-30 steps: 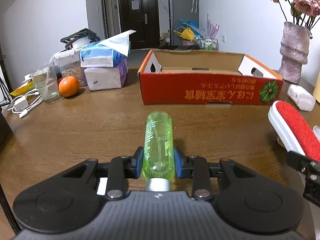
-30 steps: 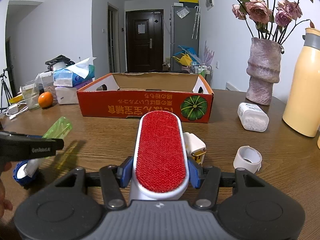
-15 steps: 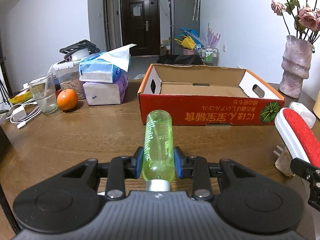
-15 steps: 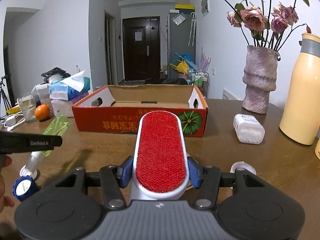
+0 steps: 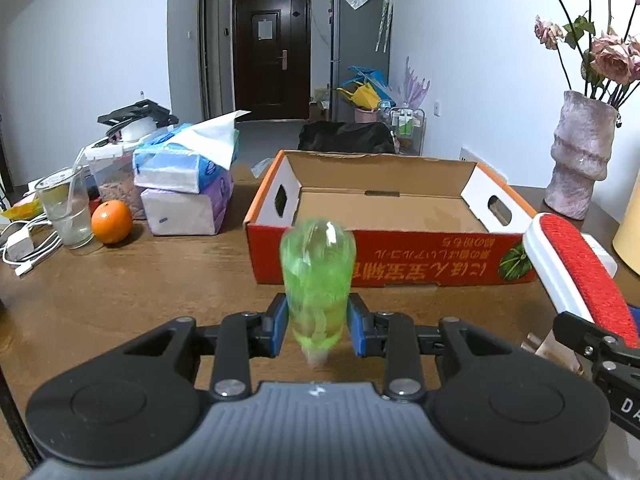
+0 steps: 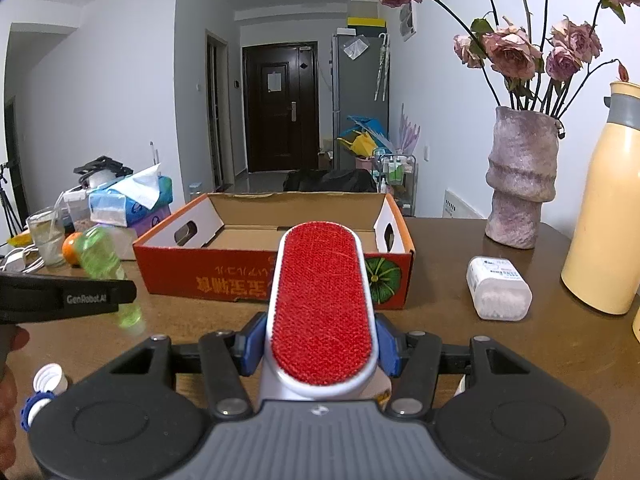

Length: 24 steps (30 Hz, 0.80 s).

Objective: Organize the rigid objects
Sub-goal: 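Lift the green bottle and lint brush and carry both toward the box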

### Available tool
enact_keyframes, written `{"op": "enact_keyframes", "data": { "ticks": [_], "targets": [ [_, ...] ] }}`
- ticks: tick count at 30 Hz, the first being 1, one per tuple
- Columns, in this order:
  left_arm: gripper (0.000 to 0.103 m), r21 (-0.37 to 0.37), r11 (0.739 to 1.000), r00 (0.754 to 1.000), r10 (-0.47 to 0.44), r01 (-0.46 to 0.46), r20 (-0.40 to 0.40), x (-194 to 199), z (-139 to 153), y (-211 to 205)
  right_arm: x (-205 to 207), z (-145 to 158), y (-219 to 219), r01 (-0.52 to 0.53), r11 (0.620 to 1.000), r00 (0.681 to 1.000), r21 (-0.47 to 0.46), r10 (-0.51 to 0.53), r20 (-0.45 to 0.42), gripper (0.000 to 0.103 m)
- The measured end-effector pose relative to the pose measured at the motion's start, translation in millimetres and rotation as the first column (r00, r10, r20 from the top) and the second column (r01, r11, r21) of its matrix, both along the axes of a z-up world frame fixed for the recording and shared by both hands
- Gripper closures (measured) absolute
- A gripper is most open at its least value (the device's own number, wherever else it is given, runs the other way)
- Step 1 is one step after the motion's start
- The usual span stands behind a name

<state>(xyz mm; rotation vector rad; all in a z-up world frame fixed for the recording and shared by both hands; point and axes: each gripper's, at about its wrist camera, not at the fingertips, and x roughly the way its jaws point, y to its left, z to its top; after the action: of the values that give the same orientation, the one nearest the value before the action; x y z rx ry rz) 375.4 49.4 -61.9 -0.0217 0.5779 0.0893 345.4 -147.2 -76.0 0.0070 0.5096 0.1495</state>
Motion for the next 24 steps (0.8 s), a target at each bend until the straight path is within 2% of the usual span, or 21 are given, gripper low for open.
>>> {"op": "enact_keyframes", "data": {
  "ticks": [24],
  "targets": [
    [0.071,-0.078,0.997,0.998,0.012,-0.007,0.061,45.3,23.4,-14.6,57.2,17.3,0.5,-0.002,0.999,1.000,0.048,0.001,0.024,0.048]
  ]
}}
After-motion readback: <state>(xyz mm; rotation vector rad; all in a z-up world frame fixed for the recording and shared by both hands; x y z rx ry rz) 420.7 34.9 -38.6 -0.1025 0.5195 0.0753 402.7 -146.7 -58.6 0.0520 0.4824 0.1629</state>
